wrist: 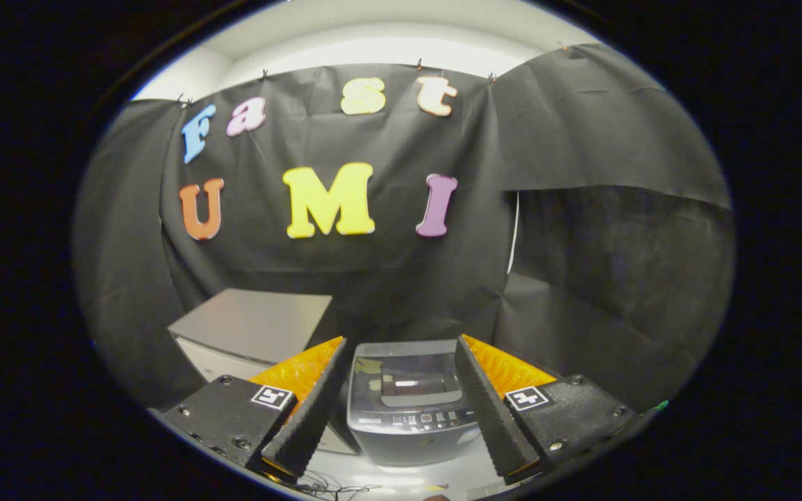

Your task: Put the clothes into the washing machine and then close the washing machine lid.

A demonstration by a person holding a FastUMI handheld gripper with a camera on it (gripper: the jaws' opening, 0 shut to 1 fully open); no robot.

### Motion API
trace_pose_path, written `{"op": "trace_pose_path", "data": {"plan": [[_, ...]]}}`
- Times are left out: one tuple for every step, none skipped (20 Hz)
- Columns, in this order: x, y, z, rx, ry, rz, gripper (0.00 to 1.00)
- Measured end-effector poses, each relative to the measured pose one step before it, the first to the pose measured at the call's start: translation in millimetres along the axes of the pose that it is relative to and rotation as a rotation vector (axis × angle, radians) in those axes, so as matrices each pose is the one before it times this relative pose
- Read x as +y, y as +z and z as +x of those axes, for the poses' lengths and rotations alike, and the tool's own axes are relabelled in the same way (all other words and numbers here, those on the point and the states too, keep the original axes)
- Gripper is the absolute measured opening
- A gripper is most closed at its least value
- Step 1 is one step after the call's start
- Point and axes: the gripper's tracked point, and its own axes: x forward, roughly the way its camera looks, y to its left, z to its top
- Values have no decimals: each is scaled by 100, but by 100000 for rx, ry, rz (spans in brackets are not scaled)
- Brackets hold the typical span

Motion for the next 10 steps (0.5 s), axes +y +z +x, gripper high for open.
{"op": "trace_pose_path", "data": {"plan": [[-204, 1269, -1500, -4376, 903, 920, 96], [52, 810, -1379, -3316, 2304, 12, 97], [-109, 630, -1506, -2831, 1616, -772, 98], [-259, 534, -1492, -2379, 1469, -1357, 98], [-209, 371, -1462, -1425, 1380, -1256, 99], [370, 696, -1299, 237, 3285, -938, 99], [519, -400, -1769, 1630, 5680, -806, 99], [-160, -556, -2343, 438, 2207, -960, 99], [-812, 218, -2324, -1060, 1350, -405, 99], [-733, -6, -1881, -912, 882, -479, 100]]}}
